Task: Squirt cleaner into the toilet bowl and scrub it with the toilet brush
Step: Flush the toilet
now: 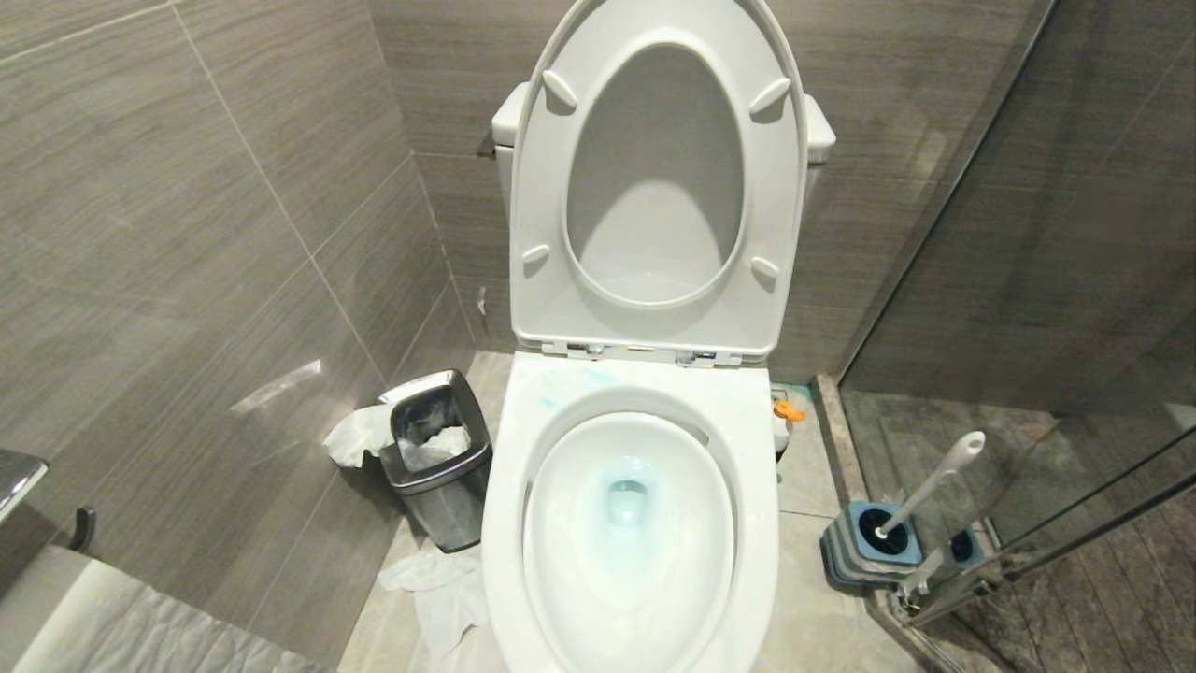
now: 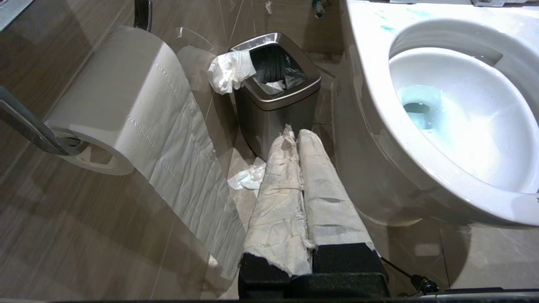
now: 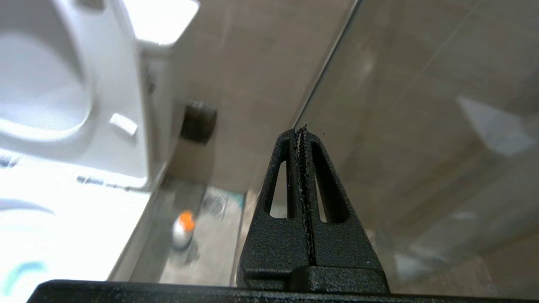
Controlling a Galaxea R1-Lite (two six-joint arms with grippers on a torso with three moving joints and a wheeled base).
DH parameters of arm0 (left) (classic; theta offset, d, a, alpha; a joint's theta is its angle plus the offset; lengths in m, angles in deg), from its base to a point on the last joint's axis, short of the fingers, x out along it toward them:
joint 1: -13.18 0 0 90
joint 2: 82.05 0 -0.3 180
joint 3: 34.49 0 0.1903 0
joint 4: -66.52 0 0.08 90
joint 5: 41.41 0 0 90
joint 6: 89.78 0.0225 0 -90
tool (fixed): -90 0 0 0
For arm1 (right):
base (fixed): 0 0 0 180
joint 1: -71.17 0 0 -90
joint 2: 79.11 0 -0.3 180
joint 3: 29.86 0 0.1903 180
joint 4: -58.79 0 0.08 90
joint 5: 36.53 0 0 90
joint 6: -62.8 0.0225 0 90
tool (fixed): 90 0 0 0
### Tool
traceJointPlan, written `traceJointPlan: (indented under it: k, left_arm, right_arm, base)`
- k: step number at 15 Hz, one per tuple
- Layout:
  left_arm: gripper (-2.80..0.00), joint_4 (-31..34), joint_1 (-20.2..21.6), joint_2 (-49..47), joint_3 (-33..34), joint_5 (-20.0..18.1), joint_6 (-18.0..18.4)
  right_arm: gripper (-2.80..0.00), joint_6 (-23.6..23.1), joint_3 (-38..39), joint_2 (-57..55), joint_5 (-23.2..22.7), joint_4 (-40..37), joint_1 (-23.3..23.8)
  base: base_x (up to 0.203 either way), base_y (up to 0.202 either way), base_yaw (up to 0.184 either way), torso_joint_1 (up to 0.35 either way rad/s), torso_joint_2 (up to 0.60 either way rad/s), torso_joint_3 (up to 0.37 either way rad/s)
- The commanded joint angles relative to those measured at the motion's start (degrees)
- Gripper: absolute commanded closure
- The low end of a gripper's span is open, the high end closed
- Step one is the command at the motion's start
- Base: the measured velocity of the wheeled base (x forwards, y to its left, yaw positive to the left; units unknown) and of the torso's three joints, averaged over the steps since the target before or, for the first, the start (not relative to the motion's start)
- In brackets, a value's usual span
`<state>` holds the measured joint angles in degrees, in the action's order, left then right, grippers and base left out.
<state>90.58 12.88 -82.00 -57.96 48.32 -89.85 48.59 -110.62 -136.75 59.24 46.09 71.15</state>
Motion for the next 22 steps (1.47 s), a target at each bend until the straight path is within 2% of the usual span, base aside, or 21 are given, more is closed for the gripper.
traceJointPlan:
  k: [1, 5, 15, 18, 21, 22]
  left_arm:
    - [0.00, 0.01, 0.04, -0.05, 0.01, 0.00, -0.01]
    - [0.00, 0.01, 0.01, -0.05, 0.01, 0.00, -0.01]
    - [0.00, 0.01, 0.00, -0.05, 0.01, 0.00, -0.01]
    - [0.00, 0.01, -0.03, -0.05, 0.01, 0.00, -0.01]
    - [0.00, 0.01, 0.04, -0.05, 0.01, 0.00, -0.01]
    - [0.00, 0.01, -0.05, -0.05, 0.01, 0.00, -0.01]
  right_arm:
    - [0.00, 1.99, 7.54, 11.00, -2.64, -0.78, 2.33]
    - [0.00, 4.98, 18.41, 24.75, -4.11, -1.02, 2.59]
    - [0.00, 6.70, 48.22, 57.18, -9.10, -2.46, 0.18]
    - [0.00, 8.00, 56.80, 57.64, -8.97, -2.84, 0.11]
    - [0.00, 9.57, 57.32, 57.64, -7.70, -10.88, 0.10]
    - [0.00, 9.60, 57.36, 57.64, -7.54, -11.00, 0.10]
  base:
    - [0.000, 0.000, 0.000, 0.000, 0.00, 0.000]
    - [0.000, 0.000, 0.000, 0.000, 0.00, 0.000]
    - [0.000, 0.000, 0.000, 0.000, 0.00, 0.000]
    - [0.000, 0.000, 0.000, 0.000, 0.00, 0.000]
    - [0.000, 0.000, 0.000, 0.000, 0.00, 0.000]
    - [0.000, 0.000, 0.000, 0.000, 0.00, 0.000]
